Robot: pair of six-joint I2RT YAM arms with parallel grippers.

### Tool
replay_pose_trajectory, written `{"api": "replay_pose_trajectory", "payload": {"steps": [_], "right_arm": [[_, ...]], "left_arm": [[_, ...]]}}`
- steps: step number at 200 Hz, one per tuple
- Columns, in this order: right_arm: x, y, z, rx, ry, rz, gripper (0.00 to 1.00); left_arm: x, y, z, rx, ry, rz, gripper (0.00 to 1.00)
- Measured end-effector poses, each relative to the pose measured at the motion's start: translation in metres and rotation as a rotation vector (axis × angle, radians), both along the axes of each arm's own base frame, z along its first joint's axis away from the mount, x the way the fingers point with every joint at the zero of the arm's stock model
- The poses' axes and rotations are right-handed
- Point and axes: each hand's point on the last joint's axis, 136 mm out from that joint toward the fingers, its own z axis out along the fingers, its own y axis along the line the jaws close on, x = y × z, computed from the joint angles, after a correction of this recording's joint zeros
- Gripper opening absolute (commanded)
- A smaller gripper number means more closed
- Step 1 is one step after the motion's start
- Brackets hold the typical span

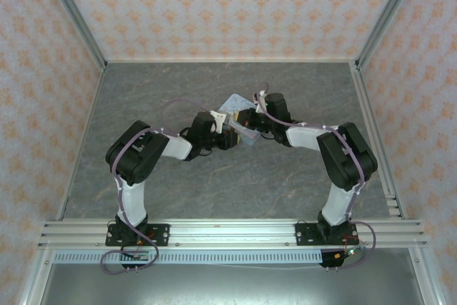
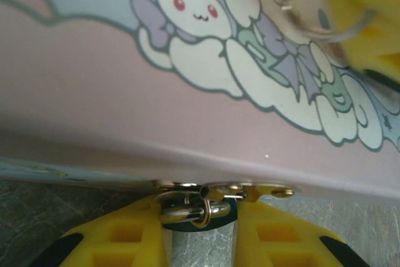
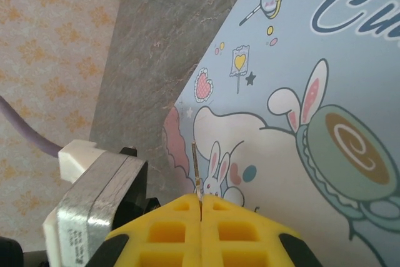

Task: Unlock the padlock with the key

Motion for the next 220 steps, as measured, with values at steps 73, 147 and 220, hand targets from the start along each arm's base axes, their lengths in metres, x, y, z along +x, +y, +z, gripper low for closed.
{"api": "replay_pose_trajectory", "payload": {"steps": [73,147,220], "right_arm": [[-0.055,-0.037,0.053,-0.107,-0.228,0.032,0.00],[-0.119,-0.068,-0.017,-0.301,-0.187,0.105,0.00],[-0.125,-0.058,-0.056,-0.386,-0.158,0.175,0.00]], "left_arm": [[-0.002,-0.004,0.016,-0.106,0.116,0.081,0.21],[-0.010,-0.013,0.036,-0.164,0.263,0.125,0.22],[-0.013,-0.015,0.047,-0.196,0.384,0.173,0.22]]}}
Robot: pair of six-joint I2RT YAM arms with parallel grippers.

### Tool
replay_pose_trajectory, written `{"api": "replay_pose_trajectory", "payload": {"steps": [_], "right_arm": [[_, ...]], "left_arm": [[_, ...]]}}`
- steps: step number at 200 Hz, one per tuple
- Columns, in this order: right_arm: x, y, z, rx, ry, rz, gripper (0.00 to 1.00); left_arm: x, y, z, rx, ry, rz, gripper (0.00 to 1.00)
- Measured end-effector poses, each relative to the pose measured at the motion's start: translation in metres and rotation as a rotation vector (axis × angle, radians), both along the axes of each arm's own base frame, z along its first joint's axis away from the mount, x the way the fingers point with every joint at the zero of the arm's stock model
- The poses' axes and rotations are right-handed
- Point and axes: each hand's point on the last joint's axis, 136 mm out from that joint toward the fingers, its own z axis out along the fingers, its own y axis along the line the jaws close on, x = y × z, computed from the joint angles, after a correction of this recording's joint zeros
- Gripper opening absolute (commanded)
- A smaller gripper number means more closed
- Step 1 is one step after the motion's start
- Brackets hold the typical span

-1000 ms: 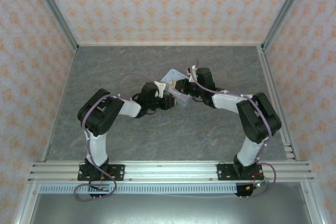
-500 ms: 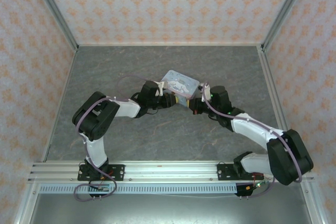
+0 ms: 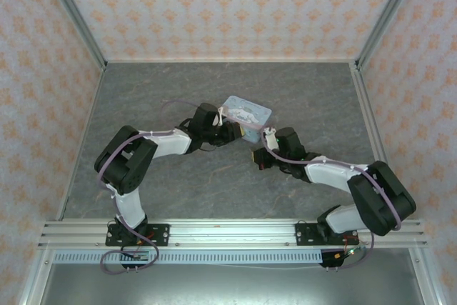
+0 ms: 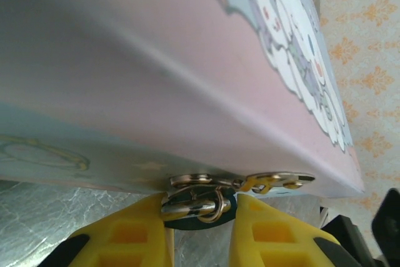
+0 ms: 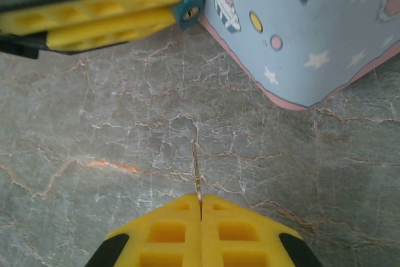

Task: Unlock the padlock with the key

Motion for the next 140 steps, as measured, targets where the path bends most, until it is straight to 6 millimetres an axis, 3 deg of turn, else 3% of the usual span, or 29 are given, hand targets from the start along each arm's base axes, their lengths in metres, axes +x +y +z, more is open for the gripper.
{"api": "replay_pose_trajectory", "payload": {"steps": [140], "right_arm": [[0.033,0.015,0.023,-0.026,-0.119,0.037,0.00]], "left_arm": [[-0.007,-0.001,0.004,0.002,0.090,0.003,0.21]]}}
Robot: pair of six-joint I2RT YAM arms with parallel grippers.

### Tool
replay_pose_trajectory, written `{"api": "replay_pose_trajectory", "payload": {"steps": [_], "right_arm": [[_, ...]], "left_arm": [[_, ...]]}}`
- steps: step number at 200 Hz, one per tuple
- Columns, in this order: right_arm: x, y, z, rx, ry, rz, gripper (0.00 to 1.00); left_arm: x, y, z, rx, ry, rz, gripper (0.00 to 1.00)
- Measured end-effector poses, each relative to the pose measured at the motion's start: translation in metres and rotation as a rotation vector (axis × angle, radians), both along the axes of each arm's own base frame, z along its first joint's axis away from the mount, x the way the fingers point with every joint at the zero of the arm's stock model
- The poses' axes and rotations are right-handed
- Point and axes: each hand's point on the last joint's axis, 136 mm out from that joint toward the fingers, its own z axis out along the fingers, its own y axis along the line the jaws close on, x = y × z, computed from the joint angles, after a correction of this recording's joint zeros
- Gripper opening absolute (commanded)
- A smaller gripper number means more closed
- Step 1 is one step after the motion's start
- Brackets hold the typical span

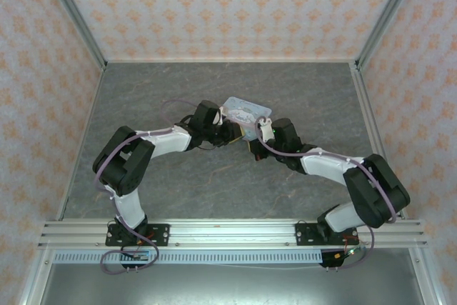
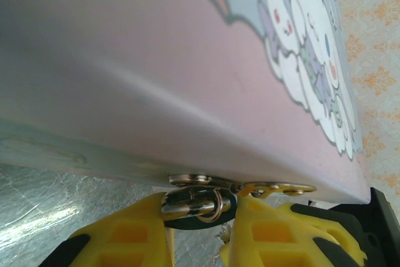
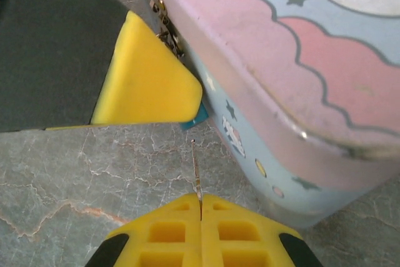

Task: Unlock the padlock with the key

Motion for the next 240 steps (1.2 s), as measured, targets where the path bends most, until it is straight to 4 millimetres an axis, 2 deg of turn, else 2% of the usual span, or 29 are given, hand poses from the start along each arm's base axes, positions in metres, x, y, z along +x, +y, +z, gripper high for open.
{"api": "replay_pose_trajectory", "payload": {"steps": [240], "right_arm": [[0.0036,0.0059,-0.0066,-0.009,0.020,0.023,0.00]], "left_arm": [[-0.0032,0.0019,-0.0038,0.019,0.008,-0.011,0.21]]}}
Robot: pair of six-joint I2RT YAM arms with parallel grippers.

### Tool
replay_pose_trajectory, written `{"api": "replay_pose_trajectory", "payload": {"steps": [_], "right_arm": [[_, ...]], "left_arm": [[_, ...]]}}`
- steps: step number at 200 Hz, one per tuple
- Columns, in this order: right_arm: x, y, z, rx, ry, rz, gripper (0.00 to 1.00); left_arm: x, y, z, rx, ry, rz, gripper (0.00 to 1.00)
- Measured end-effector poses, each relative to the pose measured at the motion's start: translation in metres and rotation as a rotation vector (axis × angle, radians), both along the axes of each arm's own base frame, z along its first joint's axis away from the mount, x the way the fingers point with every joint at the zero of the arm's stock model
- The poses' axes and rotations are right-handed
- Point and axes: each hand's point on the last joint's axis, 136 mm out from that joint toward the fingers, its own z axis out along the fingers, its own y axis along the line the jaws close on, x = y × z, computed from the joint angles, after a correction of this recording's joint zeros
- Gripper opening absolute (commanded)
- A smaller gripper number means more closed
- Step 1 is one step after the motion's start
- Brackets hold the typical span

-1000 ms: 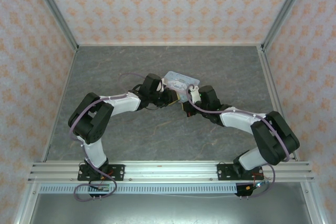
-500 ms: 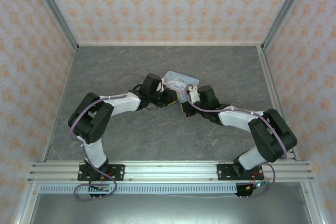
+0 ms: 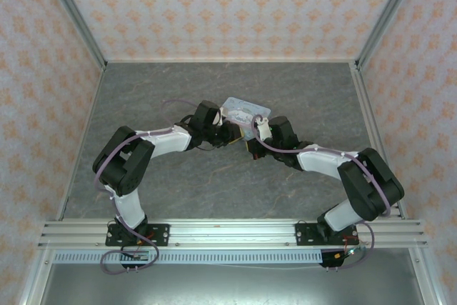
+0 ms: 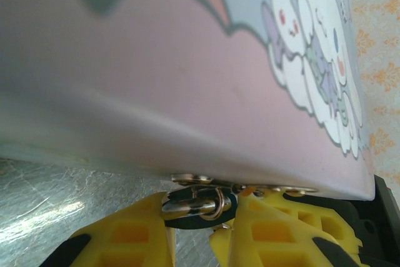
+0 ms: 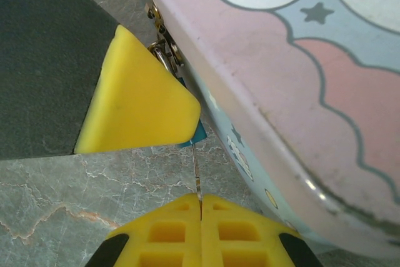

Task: Unlock the padlock with the key

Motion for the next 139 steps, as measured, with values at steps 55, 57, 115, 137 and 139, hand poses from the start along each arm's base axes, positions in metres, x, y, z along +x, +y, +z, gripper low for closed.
{"api": "replay_pose_trajectory", "payload": {"steps": [55,57,115,137,139], "right_arm": [[0.002,0.002,0.003,0.014,-0.009,0.000,0.00],[0.003,0.003,0.003,0.015,-0.008,0.001,0.00],[0.005,0.008,0.003,0.028,-0.005,0.016,0.00],[0.006,0.009,0.005,0.033,-0.009,0.018,0.00],[0.006,0.009,0.005,0.034,-0.008,0.019,0.00]], "left_arm": [[0.000,0.001,0.007,-0.004,-0.012,0.003,0.21],[0.000,0.001,0.007,-0.004,-0.013,0.003,0.21],[0.001,0.004,0.009,0.011,-0.017,0.019,0.21],[0.002,0.005,0.012,0.009,-0.023,0.021,0.21],[0.002,0.005,0.012,0.009,-0.024,0.021,0.21]]}}
